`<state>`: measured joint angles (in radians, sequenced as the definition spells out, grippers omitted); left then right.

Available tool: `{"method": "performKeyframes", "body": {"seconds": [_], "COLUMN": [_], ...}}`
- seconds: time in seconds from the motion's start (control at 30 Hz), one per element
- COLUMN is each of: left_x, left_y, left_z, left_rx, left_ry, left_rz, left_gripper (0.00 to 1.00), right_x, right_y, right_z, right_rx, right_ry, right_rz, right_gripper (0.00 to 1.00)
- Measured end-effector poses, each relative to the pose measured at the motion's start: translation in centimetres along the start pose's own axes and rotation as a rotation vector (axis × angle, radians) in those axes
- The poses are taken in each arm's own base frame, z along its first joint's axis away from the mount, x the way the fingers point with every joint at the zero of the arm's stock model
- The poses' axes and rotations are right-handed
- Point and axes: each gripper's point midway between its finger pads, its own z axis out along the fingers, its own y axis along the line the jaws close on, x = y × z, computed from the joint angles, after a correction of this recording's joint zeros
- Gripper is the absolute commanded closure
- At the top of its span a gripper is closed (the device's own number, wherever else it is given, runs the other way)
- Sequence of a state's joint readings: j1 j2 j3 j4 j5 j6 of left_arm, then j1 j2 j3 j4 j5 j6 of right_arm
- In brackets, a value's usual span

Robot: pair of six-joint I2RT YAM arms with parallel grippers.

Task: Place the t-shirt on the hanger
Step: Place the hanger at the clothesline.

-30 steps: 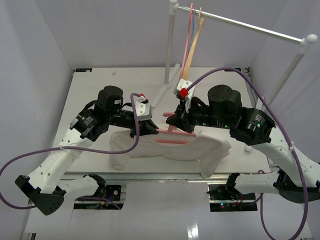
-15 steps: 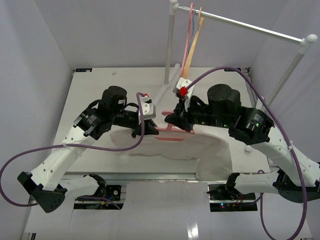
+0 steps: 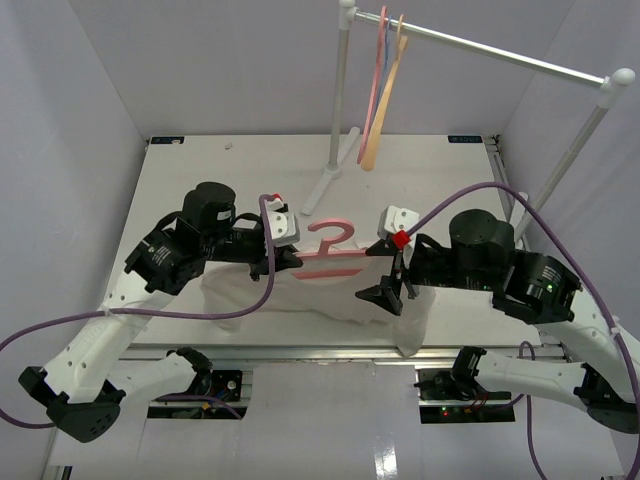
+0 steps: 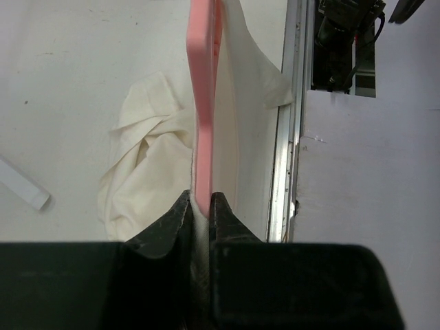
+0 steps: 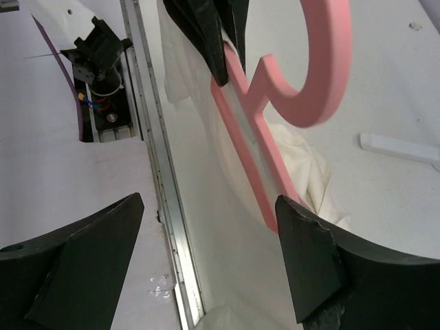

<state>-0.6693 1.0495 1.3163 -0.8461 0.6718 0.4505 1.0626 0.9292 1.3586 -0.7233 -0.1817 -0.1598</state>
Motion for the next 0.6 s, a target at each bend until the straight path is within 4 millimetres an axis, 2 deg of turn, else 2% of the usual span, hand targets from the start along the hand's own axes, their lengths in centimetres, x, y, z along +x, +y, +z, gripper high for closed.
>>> {"method": "performKeyframes", "body": {"seconds": [0.13, 0.27, 0.6], "left_x": [-0.3, 0.0, -0.3], "left_y": [-0.3, -0.7, -2.2], "left_z": [-0.6, -0.6, -1.5], "left_rx": [-0.010, 0.007, 0.054], "left_ry": [-0.009, -0.002, -0.012], "left_rz": [0.008, -0.003, 0.007], "left_gripper": [1.00, 1.00, 1.00], "right_x": [-0.1, 0.7, 4.2], "right_y": [0.1, -0.4, -2.1], "right_z": [-1.5, -1.9, 1.1], "right_rx": [0.009, 0.034, 0.058], "right_ry": [-0.020, 0.012, 0.197], "right_rz": [-0.046, -0.079, -0.107], "right_gripper": [0.15, 0.16, 0.21]}}
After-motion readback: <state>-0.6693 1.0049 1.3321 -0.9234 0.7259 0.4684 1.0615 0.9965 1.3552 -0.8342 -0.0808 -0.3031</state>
